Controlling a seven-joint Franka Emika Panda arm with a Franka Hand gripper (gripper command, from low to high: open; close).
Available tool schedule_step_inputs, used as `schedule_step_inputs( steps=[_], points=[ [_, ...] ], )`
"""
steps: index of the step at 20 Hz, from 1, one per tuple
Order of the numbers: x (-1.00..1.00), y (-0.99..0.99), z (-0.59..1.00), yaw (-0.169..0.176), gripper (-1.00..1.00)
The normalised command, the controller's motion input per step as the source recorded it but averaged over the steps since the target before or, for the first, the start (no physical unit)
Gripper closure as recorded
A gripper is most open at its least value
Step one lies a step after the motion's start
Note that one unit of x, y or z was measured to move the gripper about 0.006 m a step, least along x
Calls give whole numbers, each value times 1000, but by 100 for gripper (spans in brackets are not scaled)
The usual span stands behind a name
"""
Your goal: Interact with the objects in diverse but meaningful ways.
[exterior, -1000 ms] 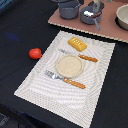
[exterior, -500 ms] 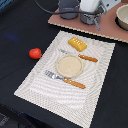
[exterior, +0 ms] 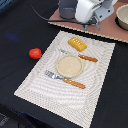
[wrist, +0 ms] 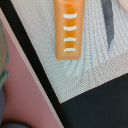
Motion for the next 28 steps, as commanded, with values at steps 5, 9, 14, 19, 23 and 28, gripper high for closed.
schedule_step_inputs(
  steps=[5, 9, 14, 19, 23, 28],
  points=[
    [-723, 30, -479, 0, -100],
    [-684, 79, -479, 0, -100],
    [-638, 135, -455, 0, -100],
    [-437, 174, -273, 0, -100],
    [-341, 85, -221, -15, -100],
    [-286, 88, -232, -15, -100]
  ],
)
